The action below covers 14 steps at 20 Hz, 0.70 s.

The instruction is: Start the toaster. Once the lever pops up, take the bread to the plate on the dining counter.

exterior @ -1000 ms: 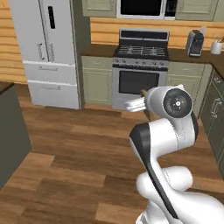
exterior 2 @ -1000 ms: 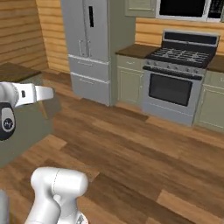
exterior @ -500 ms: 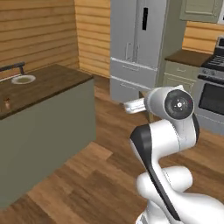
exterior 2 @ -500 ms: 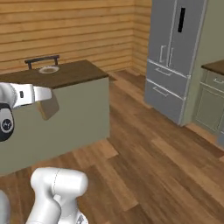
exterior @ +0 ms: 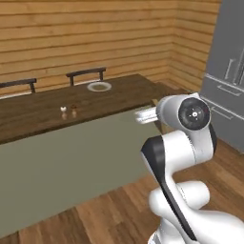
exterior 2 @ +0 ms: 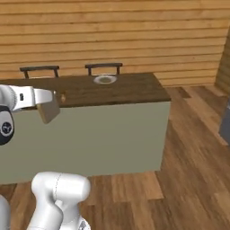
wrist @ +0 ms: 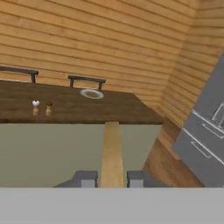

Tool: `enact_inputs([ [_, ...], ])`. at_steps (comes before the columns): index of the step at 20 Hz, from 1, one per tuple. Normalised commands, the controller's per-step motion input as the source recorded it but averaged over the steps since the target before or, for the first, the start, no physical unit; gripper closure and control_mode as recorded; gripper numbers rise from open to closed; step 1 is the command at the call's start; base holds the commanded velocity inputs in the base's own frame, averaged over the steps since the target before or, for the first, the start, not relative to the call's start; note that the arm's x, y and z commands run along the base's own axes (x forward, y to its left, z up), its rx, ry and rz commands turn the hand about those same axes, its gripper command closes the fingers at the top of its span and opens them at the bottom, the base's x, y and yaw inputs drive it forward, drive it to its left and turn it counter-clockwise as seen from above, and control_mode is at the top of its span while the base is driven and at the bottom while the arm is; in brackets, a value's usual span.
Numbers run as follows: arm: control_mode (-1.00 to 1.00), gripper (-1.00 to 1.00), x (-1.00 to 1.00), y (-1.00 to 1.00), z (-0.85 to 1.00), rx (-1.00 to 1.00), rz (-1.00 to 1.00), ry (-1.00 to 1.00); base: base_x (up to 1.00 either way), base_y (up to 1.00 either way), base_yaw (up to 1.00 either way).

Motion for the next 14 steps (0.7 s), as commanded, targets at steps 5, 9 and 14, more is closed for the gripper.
enact_inputs([
  [5, 1.00, 1.00, 0.00, 0.00, 0.00, 0.00, 0.00, 0.00, 1.00, -0.41, 0.43],
  [9, 1.00, 1.00, 0.00, 0.00, 0.00, 0.00, 0.00, 0.00, 1.00, -0.49, 0.21],
  [14, 1.00, 1.00, 0.00, 0.00, 0.00, 0.00, 0.00, 0.00, 1.00, -0.29, 0.13],
])
